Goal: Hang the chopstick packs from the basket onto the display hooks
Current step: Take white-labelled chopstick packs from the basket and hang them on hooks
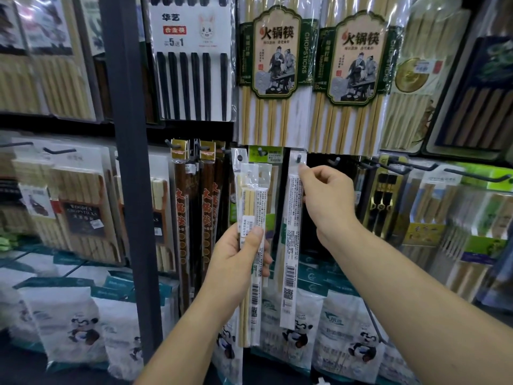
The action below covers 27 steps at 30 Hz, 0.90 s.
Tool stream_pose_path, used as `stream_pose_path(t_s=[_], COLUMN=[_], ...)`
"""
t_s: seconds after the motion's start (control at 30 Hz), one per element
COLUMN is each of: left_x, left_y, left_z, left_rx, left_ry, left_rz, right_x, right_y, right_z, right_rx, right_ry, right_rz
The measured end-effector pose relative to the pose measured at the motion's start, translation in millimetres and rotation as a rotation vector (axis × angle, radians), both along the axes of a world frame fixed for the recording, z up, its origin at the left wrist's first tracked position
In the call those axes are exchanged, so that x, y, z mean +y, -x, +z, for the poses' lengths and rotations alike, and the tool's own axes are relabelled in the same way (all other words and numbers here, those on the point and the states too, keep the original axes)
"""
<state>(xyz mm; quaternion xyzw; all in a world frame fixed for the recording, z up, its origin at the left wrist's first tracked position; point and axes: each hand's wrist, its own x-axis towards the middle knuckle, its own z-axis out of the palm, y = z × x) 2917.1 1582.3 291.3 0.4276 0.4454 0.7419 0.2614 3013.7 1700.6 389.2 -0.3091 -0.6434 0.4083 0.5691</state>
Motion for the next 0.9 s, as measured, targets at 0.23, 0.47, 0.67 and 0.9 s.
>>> stream_pose_path(t_s=[0.23,0.47,0.67,0.9], left_x=[0,1,1,3], left_y=[2,-2,-4,0], left_z=[1,2,1,-3], left_rx=[0.008,0.003,0.002,0.037], left_ry=[0.002,0.021,-0.012,0.022], left_rz=[0.012,-0.003,-0.076,-0.032], right_x=[-1,-33,-41,-25], right_y=[-8,-13,-10,-13], right_z=[-9,-14,-15,2], right_rx=[-0.016,-0.029,-0.063,0.034], right_ry=[0.016,-0.078,-0.082,-0.033], right_rz=[-0.039,0.183,0.248,0.161])
